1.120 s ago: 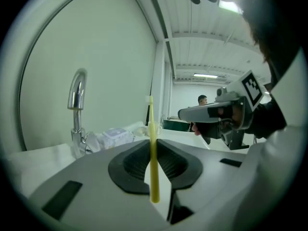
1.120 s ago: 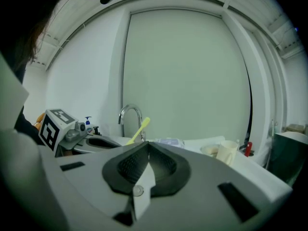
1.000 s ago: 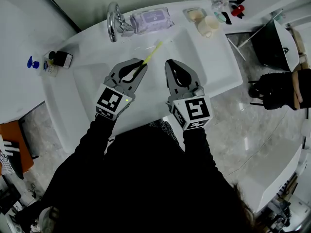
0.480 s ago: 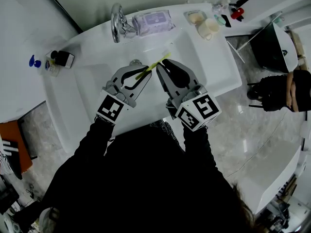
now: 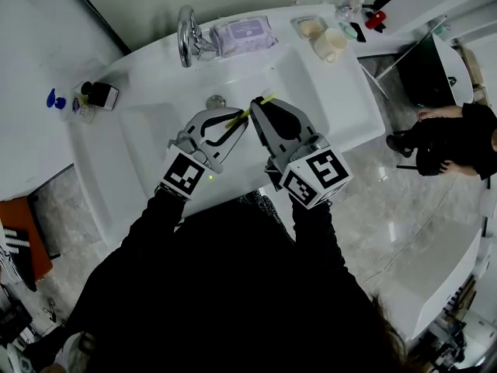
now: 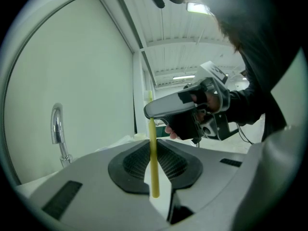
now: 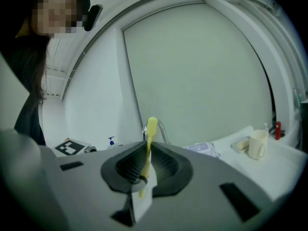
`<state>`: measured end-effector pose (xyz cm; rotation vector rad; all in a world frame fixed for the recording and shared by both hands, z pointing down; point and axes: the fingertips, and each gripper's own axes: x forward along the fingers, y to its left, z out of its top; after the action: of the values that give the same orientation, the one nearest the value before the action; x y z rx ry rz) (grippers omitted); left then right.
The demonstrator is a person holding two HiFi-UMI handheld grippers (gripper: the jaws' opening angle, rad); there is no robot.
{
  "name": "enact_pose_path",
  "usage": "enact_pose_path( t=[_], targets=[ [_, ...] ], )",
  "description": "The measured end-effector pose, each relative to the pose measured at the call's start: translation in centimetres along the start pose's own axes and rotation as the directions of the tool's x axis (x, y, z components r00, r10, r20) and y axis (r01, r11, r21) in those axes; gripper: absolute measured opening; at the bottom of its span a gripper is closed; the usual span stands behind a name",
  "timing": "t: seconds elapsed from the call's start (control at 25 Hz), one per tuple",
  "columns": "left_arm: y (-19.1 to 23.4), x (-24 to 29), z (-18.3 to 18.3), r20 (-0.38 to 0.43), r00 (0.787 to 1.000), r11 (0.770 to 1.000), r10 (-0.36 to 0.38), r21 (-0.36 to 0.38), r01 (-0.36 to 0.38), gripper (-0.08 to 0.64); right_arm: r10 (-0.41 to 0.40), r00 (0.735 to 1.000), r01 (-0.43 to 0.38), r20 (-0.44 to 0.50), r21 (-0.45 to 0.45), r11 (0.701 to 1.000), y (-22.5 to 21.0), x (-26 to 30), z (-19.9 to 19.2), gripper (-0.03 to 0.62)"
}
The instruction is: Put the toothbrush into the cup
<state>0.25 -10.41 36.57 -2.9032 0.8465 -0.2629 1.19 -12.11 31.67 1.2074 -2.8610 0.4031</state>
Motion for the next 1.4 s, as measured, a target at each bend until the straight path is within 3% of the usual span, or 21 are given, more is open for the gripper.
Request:
enact_pose_path(
  t=[0.36, 1.12, 1.4],
  targets=[
    [-0.8, 0.1, -0.7, 0.016, 1.000, 0.998, -0.020, -0.054, 0.021, 0.052, -0.018, 1.000, 0.017, 0.010, 0.039, 0.999, 0.4, -0.5, -0.5, 0.017],
    [0.1, -1.9, -0.6, 0.013, 0.999, 0.998, -0.032, -0.053, 0.033, 0.050, -0.246, 0.967, 0.247, 0.061, -0.015, 0.969, -2.3, -4.7, 1.1, 0.017],
    [1.3, -2.8, -0.8, -0.009, 1.000, 0.996, 0.007, -0.091, -0.008, 0.009, -0.318, 0.946, 0.321, 0.070, -0.045, 0.946, -2.8, -5.6, 1.6, 0.017]
  ],
)
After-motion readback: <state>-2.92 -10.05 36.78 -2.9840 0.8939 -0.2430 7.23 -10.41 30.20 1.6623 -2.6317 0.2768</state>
